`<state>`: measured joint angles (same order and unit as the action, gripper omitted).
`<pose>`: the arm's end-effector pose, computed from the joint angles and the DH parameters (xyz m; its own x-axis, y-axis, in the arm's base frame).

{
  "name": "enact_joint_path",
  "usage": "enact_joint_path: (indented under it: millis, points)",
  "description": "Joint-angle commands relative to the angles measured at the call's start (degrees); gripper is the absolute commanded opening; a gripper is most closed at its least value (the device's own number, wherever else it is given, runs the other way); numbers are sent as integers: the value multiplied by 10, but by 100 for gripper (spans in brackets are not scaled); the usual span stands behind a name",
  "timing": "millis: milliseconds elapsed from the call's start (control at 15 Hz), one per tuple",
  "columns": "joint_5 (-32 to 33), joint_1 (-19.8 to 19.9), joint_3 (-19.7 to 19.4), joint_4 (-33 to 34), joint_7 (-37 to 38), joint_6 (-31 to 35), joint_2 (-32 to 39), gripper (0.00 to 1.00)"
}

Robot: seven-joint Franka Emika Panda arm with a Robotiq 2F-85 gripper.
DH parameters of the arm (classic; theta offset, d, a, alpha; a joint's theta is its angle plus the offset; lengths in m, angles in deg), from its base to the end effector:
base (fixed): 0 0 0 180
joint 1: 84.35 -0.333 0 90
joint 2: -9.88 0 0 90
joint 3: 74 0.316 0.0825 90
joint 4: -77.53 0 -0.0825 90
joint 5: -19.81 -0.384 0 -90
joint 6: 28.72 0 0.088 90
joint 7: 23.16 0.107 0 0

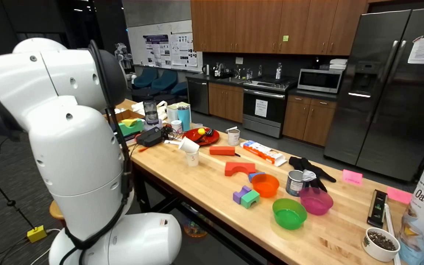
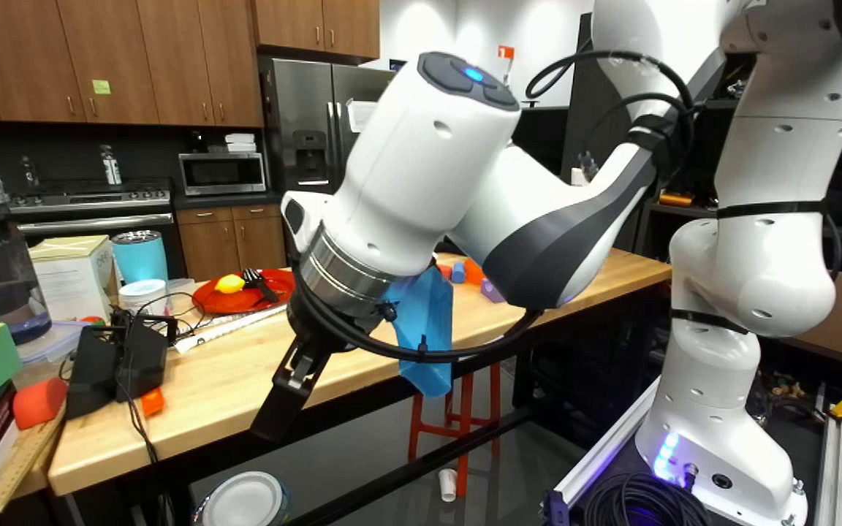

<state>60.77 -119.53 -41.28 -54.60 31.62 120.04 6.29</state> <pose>0.1863 0.4980 0.3993 0.5591 0.6413 0.5255 0.6627 -0.7265 0.1815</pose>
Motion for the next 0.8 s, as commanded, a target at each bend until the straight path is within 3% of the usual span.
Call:
enact_joint_path:
  millis: [0,200,267,733]
  points:
    - [-61,3,4,-27,-75,-6,-43,100]
    - [-134,5,-11,-45,-218,-1,-55,100]
    - [-144,-30,-51,-47,-264,-7,-54,100]
    - [-178,-146,-247,-51,-566,-37,-50,100]
